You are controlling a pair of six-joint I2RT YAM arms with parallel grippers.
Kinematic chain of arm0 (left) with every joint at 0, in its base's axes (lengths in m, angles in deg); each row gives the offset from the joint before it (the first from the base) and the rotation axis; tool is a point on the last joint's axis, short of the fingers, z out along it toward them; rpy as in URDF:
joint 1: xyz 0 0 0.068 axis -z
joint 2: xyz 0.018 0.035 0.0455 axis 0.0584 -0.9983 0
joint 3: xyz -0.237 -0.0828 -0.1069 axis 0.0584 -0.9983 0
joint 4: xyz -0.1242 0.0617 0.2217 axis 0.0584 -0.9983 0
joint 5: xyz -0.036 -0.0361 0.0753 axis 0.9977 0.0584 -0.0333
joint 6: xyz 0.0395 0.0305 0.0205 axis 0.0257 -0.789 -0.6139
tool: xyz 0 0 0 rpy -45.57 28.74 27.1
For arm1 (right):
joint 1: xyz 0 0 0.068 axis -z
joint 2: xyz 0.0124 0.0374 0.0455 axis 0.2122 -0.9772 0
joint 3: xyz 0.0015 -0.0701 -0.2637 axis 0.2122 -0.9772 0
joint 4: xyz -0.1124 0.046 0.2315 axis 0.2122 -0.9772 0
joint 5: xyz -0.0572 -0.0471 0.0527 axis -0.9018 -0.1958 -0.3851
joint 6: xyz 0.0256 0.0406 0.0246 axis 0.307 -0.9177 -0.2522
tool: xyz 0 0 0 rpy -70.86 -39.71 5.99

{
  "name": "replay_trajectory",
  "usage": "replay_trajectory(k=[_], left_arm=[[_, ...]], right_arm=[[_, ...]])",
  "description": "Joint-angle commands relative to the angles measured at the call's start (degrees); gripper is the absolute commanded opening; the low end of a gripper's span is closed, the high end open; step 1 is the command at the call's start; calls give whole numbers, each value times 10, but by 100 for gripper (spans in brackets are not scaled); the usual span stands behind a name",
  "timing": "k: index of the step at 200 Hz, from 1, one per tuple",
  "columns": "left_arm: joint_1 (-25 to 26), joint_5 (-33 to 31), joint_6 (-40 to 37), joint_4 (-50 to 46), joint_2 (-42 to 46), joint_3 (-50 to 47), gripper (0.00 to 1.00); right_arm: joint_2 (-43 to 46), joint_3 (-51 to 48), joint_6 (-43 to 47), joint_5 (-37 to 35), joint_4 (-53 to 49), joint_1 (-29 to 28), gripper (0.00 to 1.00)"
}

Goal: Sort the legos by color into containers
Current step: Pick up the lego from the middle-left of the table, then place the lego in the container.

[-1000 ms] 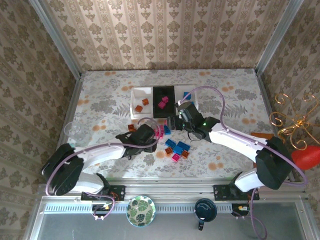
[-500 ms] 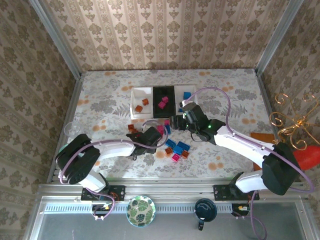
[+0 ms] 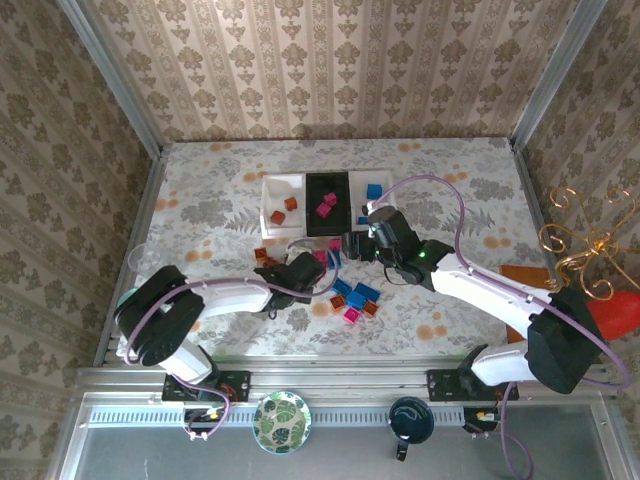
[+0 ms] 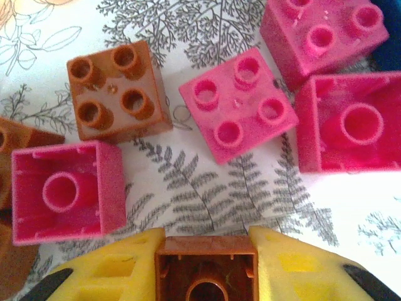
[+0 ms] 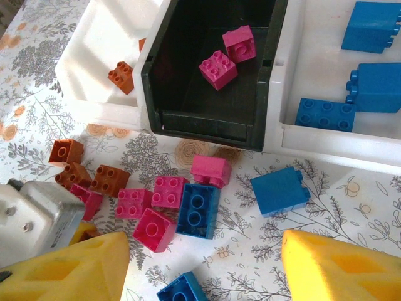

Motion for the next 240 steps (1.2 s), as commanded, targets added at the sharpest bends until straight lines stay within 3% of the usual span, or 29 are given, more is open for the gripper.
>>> replay_trajectory(k=[1,35,60,113,167,202,240], left_arm=[[7,15,17,-25,76,-16,33],[-55,58,5,-46,185,9,34],[-139,98,-19,-40,178,61,34],[-249,117,-61,-27,3,216,34],[-271,121,-83,-75,-145,370,34],[-271,122,-92,-106,-182,422,54],[-272,156,-76,-79,-126,391,73]], right_arm=[[19,-15,-7,-13,5,3,67],[29,-30,-16,-13,12,3,67],[28,-37,-23,-15,10,3,67],[45,-46,-31,-19,-14,3,67],[82,-65,-39,-27,-36,3,67],[90,-64,-43,-30,-48,3,67],[95,-67,-45,-28,-58,3,67]])
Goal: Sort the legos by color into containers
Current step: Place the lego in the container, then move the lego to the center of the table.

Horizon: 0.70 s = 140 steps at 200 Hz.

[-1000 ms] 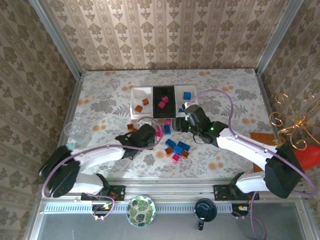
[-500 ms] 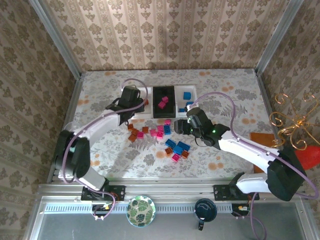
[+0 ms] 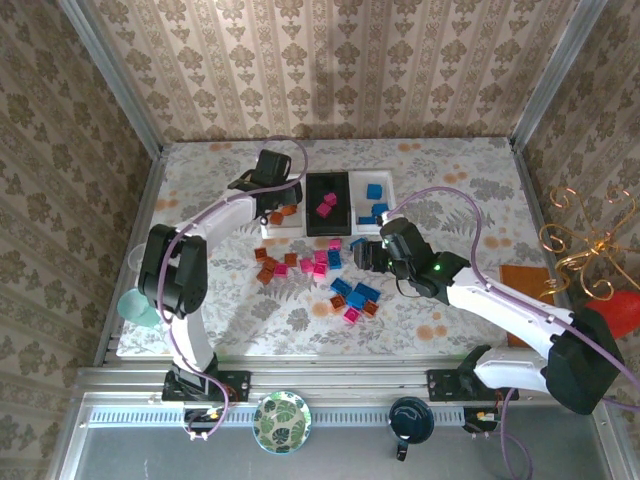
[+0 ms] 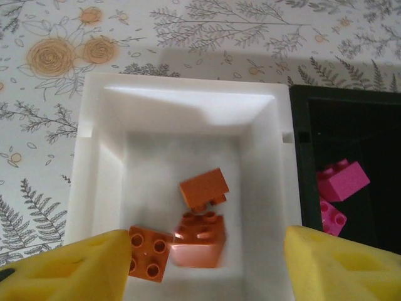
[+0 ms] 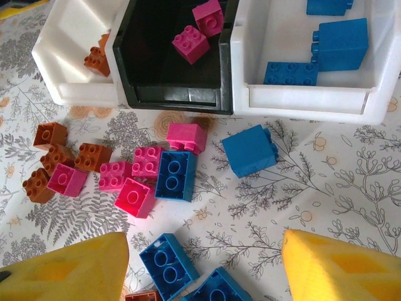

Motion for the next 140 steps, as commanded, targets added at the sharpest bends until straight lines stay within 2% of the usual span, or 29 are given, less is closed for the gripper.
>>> replay_trajectory(k=[1,39,65,84,115,140], left_arm=[[-1,29,3,-1,53,-14,74],[29,71,21,44,177,-105,85],[75,79,37,72,265,-194,91],[112,75,51,88,326,-257,100],[165,58,83,113,402,-356,100],[187,45,110,122,442,-423,100]], right_arm=[[17,-8,-12,-17,-23,2,67],[30,-16,-4,2,-24,2,67],[32,-31,-1,17,-19,1,68],[26,-42,1,28,-14,0,68],[-4,-54,14,53,0,-8,68],[-44,-45,28,58,0,-21,67]])
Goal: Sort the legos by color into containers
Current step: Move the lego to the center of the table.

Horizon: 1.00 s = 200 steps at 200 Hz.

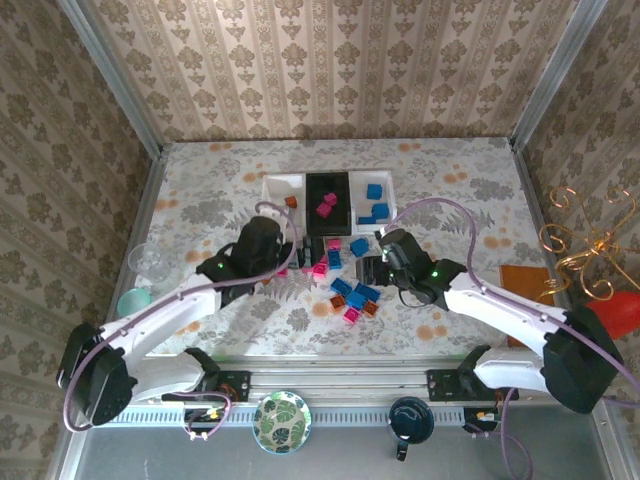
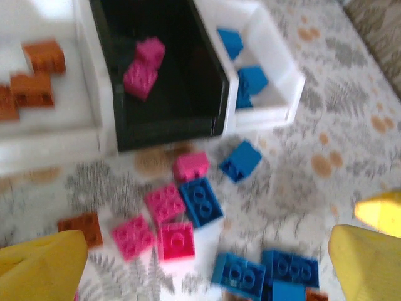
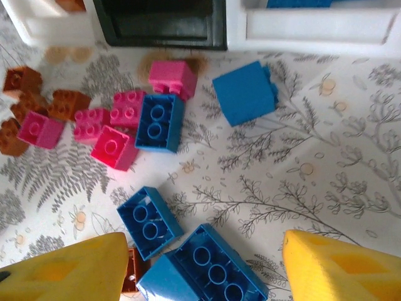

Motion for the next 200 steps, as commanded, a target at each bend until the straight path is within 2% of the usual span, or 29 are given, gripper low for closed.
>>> replay_trajectory(k=[1,43,96,130,155,200], left_arm=[[15,-19,42,21,33,-51,100],[30,-38,75,30,91,-128,100],[33,-56,87,0,104,-149,100],[32,-60,93,-2,110,-158,100],[32,-63,94,-11,121,-161,100],[31,-73,95,-31,153,-174,100]], right_arm=[[-34,2,20,20,6,-14,67],[-86,11,-2,4,42,-23,67],[-181,70,27,16,57,-48,66],[-236,114,9,-25,80,-62,66],[-275,143,3,-57,73,-63,61],[-309,156,6,-77,73,-63,58]])
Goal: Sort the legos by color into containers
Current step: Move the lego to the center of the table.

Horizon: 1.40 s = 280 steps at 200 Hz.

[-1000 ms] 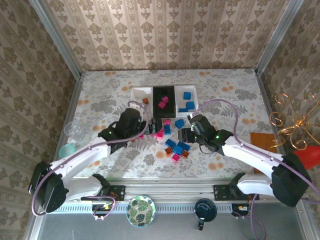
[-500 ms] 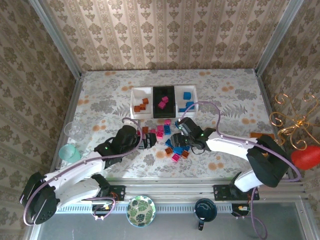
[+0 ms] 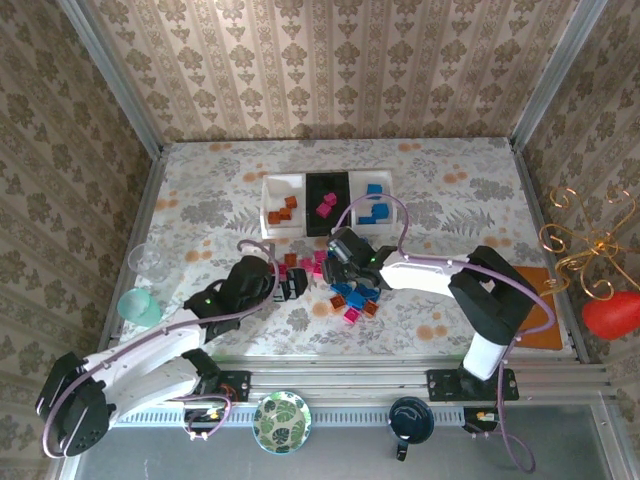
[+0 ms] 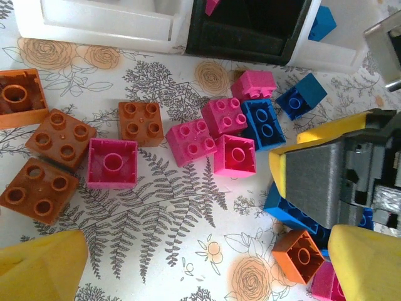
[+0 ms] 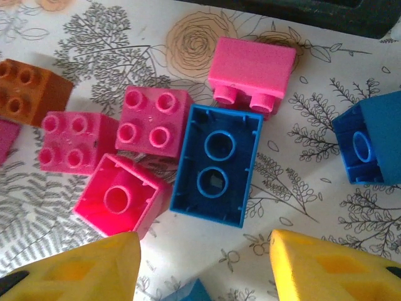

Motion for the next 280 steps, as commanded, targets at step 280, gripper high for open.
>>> replay_trajectory(k=[280], left_arm=[[-18,12,5,-8,18,-19,100]], right_arm=[[66,-43,-16,-17,20,27,59]])
